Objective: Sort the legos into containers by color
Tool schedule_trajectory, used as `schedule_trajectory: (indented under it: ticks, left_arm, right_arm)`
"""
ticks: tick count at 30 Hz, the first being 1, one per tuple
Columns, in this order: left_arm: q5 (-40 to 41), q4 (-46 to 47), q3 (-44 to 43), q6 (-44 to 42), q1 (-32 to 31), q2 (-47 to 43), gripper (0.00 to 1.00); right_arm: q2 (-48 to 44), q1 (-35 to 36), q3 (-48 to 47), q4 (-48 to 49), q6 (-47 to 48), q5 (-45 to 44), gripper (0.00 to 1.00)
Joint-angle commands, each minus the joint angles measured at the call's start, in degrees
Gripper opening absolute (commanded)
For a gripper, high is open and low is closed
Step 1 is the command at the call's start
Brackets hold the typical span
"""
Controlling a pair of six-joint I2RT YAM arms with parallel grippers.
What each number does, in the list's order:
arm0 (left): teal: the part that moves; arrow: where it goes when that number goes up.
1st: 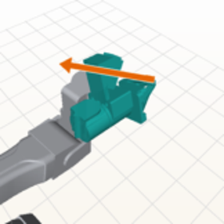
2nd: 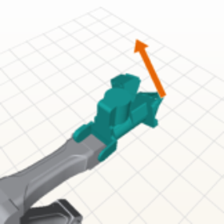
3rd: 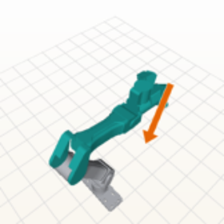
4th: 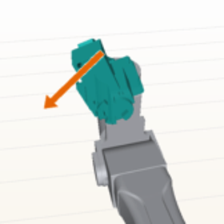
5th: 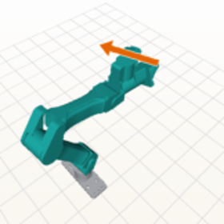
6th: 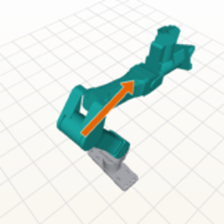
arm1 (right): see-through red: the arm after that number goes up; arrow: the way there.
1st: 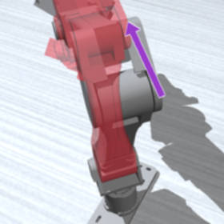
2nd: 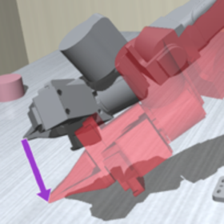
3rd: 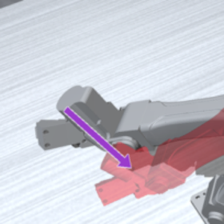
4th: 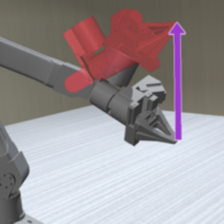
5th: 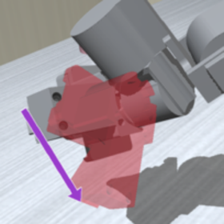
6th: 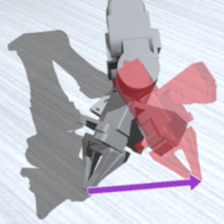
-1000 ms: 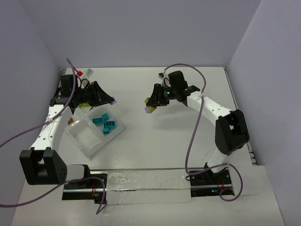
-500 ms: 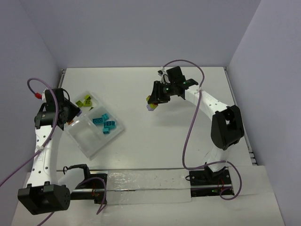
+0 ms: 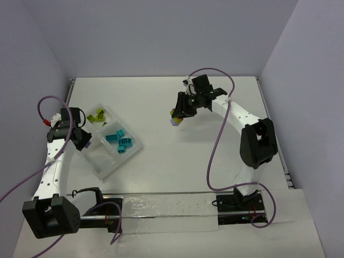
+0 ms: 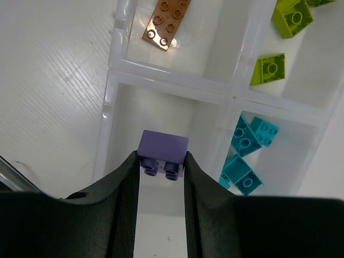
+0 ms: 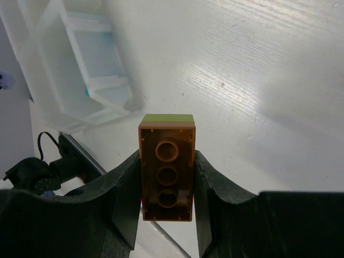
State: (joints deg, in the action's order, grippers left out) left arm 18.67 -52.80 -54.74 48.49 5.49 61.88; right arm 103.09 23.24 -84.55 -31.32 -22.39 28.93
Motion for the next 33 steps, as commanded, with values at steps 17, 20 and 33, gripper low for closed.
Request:
schedule_trajectory:
  ticks: [17,20,33]
  left_arm:
    - [-2.8,1.3,-0.4,-2.1,0.4,0.4,0.00]
    - [-3.6,-0.9,-2.3,-1.8,0.5,1.6,0.00]
    - [-4.4,0.6,3.5,-2.5,0.5,0.2,0.00]
  right_arm:
    - [-0.9,-0.3,-8.1,-0.3,-0.2,-5.1,0.00]
    - [-1.0,-0.3,-9.3,0.7,-1.1,-6.1,0.00]
    - [-0.9,-0.2,-10.5,-2.9,0.0,-9.9,0.00]
